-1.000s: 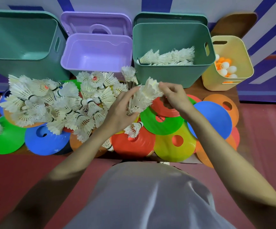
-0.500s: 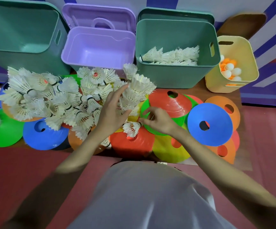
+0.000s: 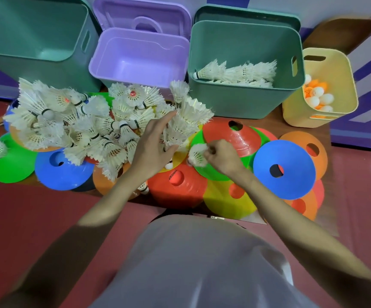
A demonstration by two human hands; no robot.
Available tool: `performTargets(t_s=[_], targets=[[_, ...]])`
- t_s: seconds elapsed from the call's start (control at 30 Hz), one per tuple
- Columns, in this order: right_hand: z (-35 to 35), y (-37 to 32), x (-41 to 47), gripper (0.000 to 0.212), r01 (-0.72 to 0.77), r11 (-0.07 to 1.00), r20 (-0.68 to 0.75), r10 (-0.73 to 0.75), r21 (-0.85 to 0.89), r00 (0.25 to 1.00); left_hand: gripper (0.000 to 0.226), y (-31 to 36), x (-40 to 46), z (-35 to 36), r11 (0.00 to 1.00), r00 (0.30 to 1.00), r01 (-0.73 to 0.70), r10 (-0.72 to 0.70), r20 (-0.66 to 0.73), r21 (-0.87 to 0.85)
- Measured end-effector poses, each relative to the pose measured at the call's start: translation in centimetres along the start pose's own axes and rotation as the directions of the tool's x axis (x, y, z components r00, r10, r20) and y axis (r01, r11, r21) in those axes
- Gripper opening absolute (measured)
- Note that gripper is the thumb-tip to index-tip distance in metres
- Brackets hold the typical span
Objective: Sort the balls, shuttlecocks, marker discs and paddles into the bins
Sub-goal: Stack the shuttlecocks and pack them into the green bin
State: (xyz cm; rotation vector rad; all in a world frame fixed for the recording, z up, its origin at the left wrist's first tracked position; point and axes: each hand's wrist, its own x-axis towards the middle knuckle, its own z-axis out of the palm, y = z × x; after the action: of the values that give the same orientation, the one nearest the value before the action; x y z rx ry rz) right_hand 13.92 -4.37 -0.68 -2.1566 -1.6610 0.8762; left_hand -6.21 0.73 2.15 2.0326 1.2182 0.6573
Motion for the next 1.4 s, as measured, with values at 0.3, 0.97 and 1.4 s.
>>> performTargets(t_s=[0.3,0.97,1.4], targets=[[-13.4,1.9,0.0,0.016,0.251,0.677,-0.542,0.257,0.692,0.800,0.079,3.7,4.9,1.8,0.991,0.990,-0.129,0.128,0.051,0.028],[-21.1,7.4,10.9,0.008,0.253,0.728,-0.500,0.140,0.637,0.855,0.081,10.3,18.9,5.9,0.966,0.983,-0.179,0.166,0.081,0.187],[-19.6,11.2,17.1,0.016,0.123,0.920,-0.185,-0.057,0.372,0.981,0.075,6.2,27.3,8.5,0.939,0.909,-0.010,-0.134,0.393,0.344]])
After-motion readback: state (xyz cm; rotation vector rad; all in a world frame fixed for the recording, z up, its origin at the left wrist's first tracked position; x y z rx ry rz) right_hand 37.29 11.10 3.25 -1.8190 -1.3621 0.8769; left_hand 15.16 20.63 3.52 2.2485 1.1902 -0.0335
